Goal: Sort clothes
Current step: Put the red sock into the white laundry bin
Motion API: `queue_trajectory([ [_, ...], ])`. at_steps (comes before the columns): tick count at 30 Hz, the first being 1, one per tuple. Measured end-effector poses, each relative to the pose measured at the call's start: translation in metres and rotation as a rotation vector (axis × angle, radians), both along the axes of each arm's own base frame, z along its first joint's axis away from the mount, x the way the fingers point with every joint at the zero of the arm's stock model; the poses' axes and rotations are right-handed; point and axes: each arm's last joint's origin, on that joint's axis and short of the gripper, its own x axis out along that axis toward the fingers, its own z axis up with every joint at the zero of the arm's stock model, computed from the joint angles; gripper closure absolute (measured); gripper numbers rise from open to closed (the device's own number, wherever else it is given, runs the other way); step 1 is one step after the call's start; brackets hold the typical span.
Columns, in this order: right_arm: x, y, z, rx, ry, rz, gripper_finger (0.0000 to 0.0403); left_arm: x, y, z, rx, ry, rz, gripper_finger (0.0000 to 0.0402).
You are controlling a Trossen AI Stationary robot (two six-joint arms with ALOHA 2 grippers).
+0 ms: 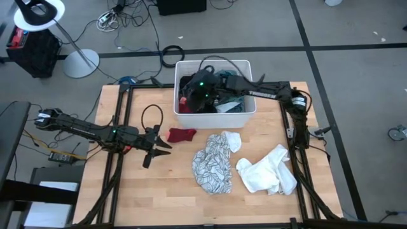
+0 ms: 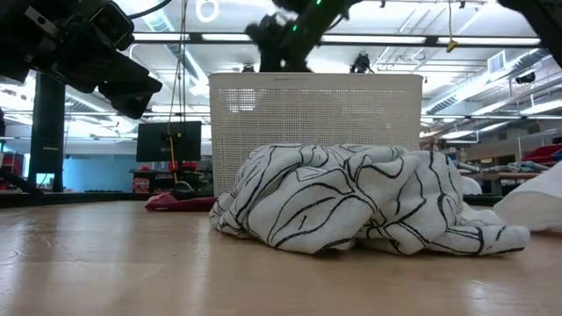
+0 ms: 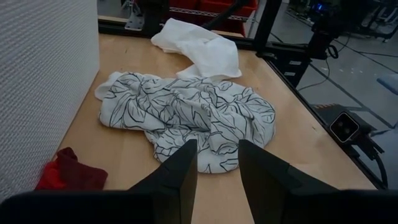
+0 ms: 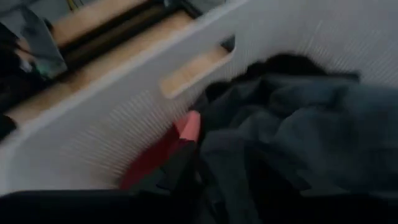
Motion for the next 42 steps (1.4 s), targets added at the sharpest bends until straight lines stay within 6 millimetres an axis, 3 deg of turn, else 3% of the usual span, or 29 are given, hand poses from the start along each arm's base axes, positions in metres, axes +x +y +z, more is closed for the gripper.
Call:
queue_trajectory([
  [4,-0.013,0.005,0.026,-0.019,-0.06,0.005,0.0238,0.0,0.0,0.0,0.0,-0.001,0.0,0.028],
  [8,-0.025,0.022,0.051,-0.059,-0.11,0.058,0.0228,0.0,0.0,0.0,0.0,-0.001,0.0,0.028],
  [16,-0.026,0.088,0.067,-0.092,-0.143,0.24,0.0231,0.0,0.0,0.0,0.0,-0.005,0.003,0.028],
  [22,-0.015,0.14,0.05,-0.09,-0.099,0.379,0.0231,0.0,0.0,0.001,0.0,-0.006,0.003,0.028],
  [26,-0.017,0.16,0.043,-0.118,-0.062,0.395,0.0235,0.0,0.0,0.001,-0.002,-0.012,0.003,0.028],
  [33,-0.016,0.175,0.036,-0.133,-0.032,0.415,0.0238,0.0,0.0,0.002,-0.003,-0.017,0.003,0.028],
  [38,0.0,0.18,0.007,-0.126,0.049,0.423,0.0239,0.0,0.0,0.002,-0.003,-0.019,0.003,0.028],
  [42,0.02,0.184,-0.03,-0.124,0.123,0.428,0.0241,0.0,0.0,0.002,-0.003,-0.018,0.003,0.028],
])
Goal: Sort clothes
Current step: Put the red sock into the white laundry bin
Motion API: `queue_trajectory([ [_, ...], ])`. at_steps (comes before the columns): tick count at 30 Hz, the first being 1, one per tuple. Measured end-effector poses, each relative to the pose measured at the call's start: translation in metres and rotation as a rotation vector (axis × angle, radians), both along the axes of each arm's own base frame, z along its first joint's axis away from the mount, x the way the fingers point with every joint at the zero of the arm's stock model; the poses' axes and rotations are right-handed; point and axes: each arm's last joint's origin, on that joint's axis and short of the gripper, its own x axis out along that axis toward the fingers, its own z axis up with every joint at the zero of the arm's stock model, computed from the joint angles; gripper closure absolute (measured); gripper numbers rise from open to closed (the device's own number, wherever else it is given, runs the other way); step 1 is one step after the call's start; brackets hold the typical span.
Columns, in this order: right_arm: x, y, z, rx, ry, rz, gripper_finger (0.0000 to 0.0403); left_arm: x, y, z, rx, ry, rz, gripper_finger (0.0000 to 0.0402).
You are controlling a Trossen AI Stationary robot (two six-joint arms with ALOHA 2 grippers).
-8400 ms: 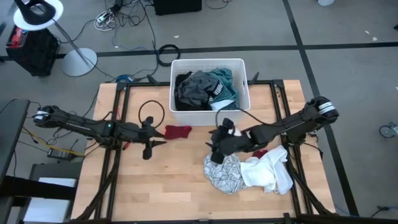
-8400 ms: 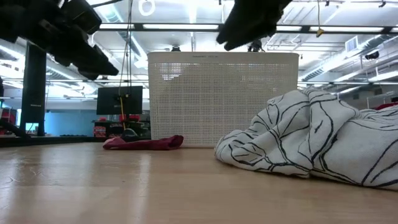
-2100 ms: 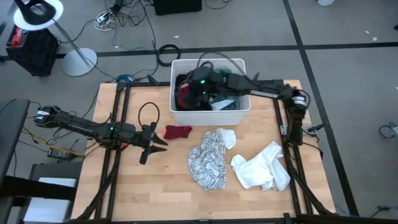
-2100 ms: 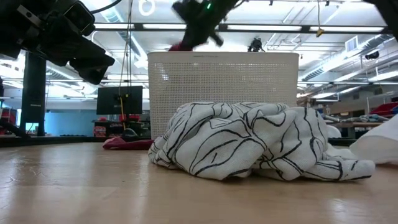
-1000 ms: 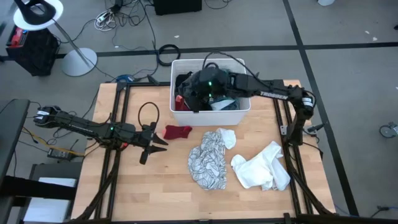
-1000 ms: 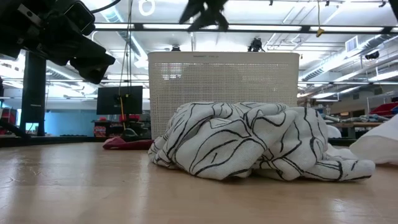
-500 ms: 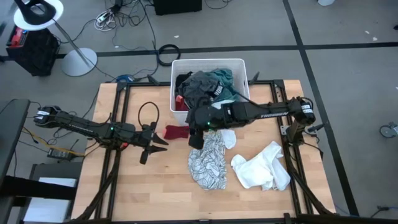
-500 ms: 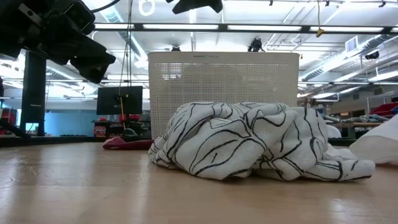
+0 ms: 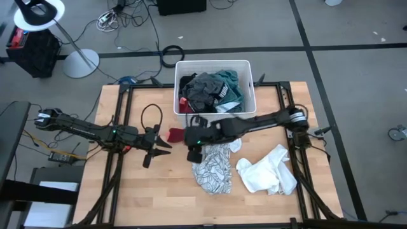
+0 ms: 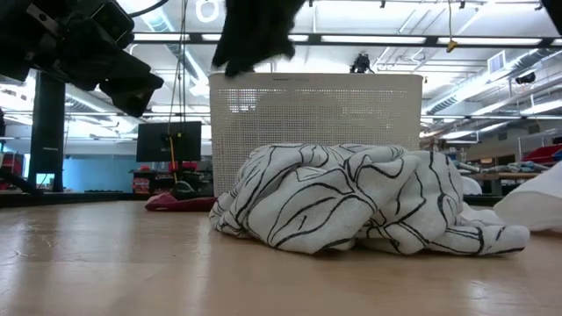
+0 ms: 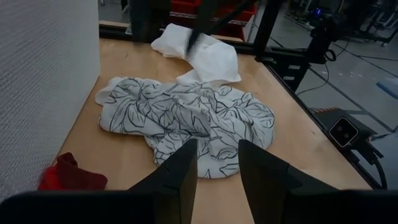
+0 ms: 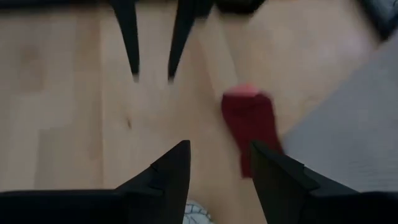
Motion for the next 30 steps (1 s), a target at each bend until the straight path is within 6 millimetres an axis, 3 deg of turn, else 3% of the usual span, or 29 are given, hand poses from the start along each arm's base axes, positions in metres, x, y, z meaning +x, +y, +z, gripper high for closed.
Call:
queue_trajectory([
  [7,0.03,0.0,-0.075,-0.093,0.12,-0.05,0.0243,0.0,0.0,-0.001,-0.028,0.019,0.008,0.028],
  [16,0.051,-0.022,-0.133,-0.132,0.151,-0.159,0.0245,-0.003,0.004,-0.01,-0.021,0.118,0.096,0.028],
  [26,0.059,-0.043,-0.157,-0.111,0.147,-0.23,0.0253,-0.004,0.006,-0.013,-0.013,0.147,0.143,0.028],
  [30,0.06,-0.043,-0.159,-0.099,0.145,-0.238,0.0306,-0.004,0.006,-0.013,-0.014,0.146,0.142,0.028],
])
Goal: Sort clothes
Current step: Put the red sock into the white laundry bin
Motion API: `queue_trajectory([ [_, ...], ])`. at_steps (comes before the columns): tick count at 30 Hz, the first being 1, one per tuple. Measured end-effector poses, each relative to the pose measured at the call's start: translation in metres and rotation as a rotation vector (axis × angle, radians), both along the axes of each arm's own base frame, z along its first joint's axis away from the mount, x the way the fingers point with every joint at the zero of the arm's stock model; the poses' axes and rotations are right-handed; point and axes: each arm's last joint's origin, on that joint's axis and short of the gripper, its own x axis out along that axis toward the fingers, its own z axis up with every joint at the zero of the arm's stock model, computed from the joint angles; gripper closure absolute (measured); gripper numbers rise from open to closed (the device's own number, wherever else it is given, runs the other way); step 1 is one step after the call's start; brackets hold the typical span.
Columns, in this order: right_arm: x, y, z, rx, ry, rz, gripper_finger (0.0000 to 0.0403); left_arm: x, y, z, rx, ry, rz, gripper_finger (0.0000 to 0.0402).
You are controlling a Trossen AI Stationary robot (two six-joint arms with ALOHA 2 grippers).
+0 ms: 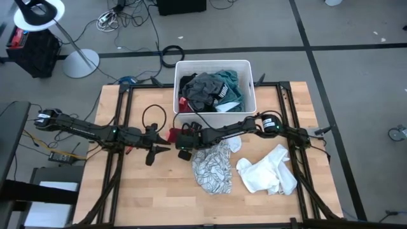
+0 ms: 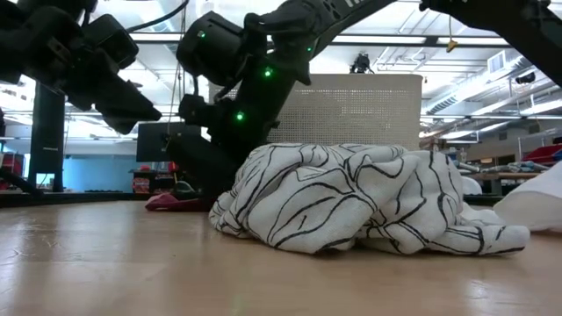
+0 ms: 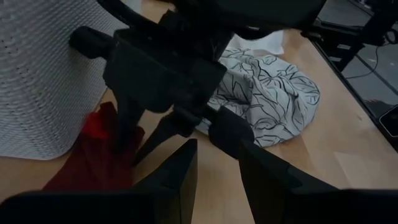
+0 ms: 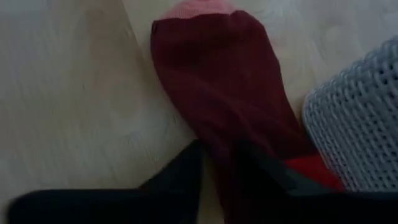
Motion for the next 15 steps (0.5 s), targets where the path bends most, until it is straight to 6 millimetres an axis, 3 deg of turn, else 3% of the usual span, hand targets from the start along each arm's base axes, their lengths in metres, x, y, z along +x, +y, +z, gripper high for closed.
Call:
queue_trajectory([
  [4,-0.001,0.005,-0.004,0.002,0.025,0.022,0.0389,0.0,0.0,0.0,-0.001,-0.005,0.0,0.028],
  [11,-0.012,0.021,0.003,-0.018,0.105,0.044,0.0398,0.002,0.0,0.005,-0.011,-0.058,0.0,0.028],
  [15,-0.02,0.039,0.023,-0.041,0.098,0.064,0.04,0.003,0.0,0.007,-0.015,-0.078,0.0,0.028],
])
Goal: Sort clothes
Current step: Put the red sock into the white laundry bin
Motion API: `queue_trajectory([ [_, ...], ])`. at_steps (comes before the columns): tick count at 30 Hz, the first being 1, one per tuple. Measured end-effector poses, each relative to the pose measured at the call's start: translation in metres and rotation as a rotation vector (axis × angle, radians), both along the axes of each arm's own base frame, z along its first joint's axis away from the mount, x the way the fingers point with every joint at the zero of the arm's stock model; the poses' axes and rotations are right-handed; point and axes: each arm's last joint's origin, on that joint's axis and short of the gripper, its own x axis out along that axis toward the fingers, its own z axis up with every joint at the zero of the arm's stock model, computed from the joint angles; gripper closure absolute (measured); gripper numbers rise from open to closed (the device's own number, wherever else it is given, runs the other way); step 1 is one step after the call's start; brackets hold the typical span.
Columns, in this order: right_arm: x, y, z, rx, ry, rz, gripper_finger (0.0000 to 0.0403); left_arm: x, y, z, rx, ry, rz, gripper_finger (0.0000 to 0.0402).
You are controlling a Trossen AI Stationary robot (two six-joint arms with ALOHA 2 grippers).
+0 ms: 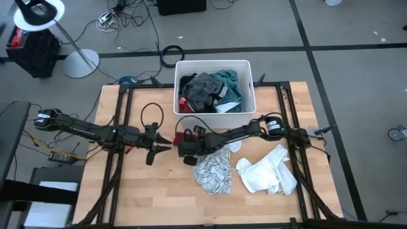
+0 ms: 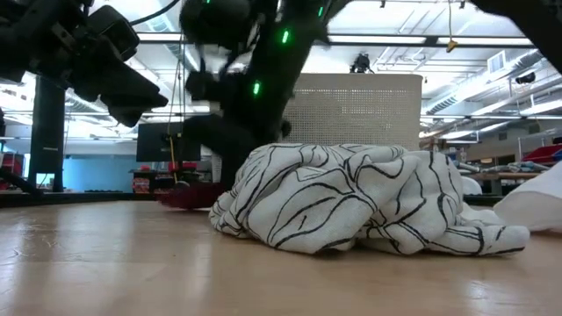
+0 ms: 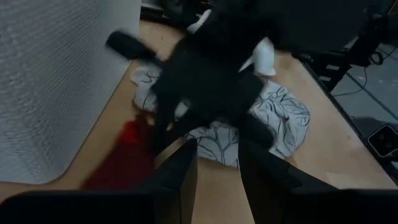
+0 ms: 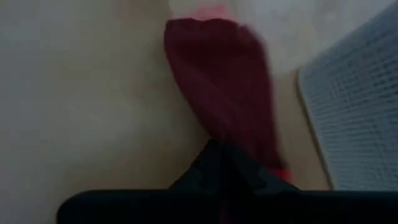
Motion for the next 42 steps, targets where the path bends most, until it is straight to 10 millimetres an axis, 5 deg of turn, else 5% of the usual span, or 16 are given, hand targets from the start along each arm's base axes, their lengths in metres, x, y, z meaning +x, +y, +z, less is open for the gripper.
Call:
queue_trajectory([
  [15,-0.068,0.036,0.158,-0.089,-0.266,0.021,0.0402,0.003,0.0,0.014,-0.023,-0.145,0.008,0.028],
  [20,-0.092,0.015,0.203,-0.149,-0.353,-0.021,0.0402,0.003,0.0,0.014,-0.019,-0.146,0.026,0.028],
  [26,-0.118,-0.039,0.243,-0.234,-0.4,-0.128,0.0402,0.003,0.0,0.013,-0.046,-0.138,0.04,0.028],
  [35,-0.142,-0.127,0.245,0.003,-0.358,-0.28,0.0402,0.003,0.0,0.012,-0.073,-0.129,0.043,0.028],
  [42,-0.138,-0.159,0.193,0.114,-0.243,-0.313,0.0401,0.003,0.0,0.012,-0.07,-0.123,0.05,0.028],
])
